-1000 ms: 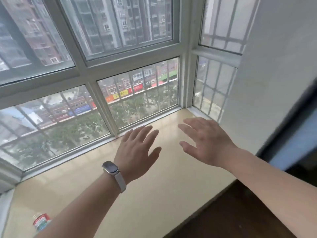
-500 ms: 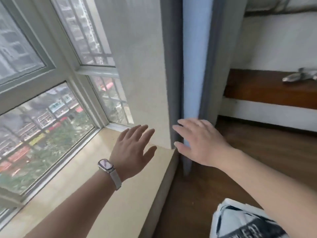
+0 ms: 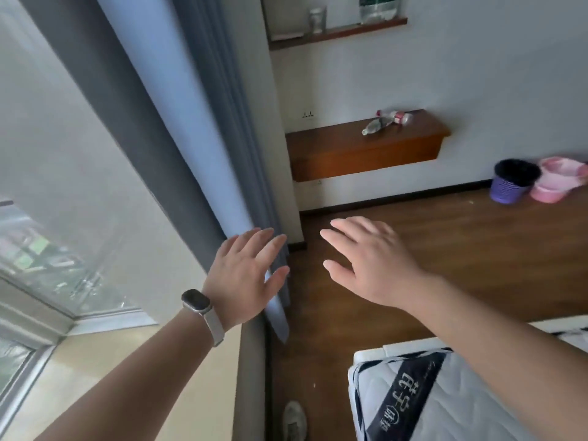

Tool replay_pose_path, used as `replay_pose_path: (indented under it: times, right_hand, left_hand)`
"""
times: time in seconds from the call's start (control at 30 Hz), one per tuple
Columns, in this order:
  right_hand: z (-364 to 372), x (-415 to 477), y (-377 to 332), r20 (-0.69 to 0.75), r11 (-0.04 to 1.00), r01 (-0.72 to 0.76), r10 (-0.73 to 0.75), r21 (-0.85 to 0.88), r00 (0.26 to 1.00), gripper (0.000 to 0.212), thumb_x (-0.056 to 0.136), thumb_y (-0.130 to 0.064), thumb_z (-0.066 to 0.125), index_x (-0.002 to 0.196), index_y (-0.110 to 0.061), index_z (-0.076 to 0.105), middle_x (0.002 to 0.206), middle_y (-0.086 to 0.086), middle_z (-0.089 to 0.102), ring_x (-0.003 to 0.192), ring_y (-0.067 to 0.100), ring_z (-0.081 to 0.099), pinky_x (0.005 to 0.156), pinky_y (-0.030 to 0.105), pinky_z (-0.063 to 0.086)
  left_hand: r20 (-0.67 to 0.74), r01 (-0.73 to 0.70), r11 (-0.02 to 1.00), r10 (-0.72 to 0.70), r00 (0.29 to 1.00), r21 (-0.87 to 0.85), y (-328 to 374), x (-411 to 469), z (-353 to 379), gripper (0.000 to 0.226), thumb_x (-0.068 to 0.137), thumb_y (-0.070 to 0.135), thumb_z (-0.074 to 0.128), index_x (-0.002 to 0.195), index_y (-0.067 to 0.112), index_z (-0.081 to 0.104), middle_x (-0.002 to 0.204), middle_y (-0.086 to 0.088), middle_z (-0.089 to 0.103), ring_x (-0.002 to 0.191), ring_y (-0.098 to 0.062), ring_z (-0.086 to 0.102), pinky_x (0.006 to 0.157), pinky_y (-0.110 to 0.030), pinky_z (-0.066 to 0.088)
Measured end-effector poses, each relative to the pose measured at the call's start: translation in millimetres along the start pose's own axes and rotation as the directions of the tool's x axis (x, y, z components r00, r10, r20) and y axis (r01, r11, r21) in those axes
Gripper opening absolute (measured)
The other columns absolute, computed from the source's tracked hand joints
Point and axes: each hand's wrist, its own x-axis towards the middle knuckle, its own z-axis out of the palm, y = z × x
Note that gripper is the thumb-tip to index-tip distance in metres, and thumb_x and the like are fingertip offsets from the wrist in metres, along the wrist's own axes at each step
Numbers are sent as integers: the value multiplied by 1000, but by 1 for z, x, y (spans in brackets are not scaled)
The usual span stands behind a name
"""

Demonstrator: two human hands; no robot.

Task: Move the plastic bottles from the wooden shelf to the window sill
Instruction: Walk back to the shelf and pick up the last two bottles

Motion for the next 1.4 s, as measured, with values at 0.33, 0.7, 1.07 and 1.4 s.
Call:
replay_pose_path:
  times: [0.33,0.7,1.07,1.4]
  right_hand:
    - [22,64,47,93,973,-195,206,-122,974,53,92,-52,40,131,-21,58,134,3,58,122,28,54,95,46,46]
    - [45,205,81,140,931,-244,289,-270,947,58,93,-55,33,137,-23,54,140,1,54,126,26,50,100,45,43]
    - [66,262,127,136,903,-350,391,-248,910,59,94,-56,29,140,-25,51,143,1,53,130,24,48,105,44,40]
    - [94,325,219,184,895,-368,418,-251,890,58,94,-62,33,139,-30,51,143,-3,54,132,20,49,106,40,39]
  left_hand:
    - [-59,-149,976,141,988,-160,-48,103,65,51,96,47,47,131,13,63,133,-10,64,123,-36,60,99,-51,49]
    - [-128,-152,976,132,983,-159,-149,211,112,51,95,47,43,131,17,63,128,-10,66,116,-37,63,99,-54,49]
    - [-119,-143,963,118,986,-229,-174,298,143,53,93,50,43,125,17,70,131,-10,68,120,-35,63,100,-53,48]
    - [-92,-92,970,73,993,-225,-185,412,185,51,92,48,53,131,19,68,136,-8,65,124,-33,61,102,-53,45]
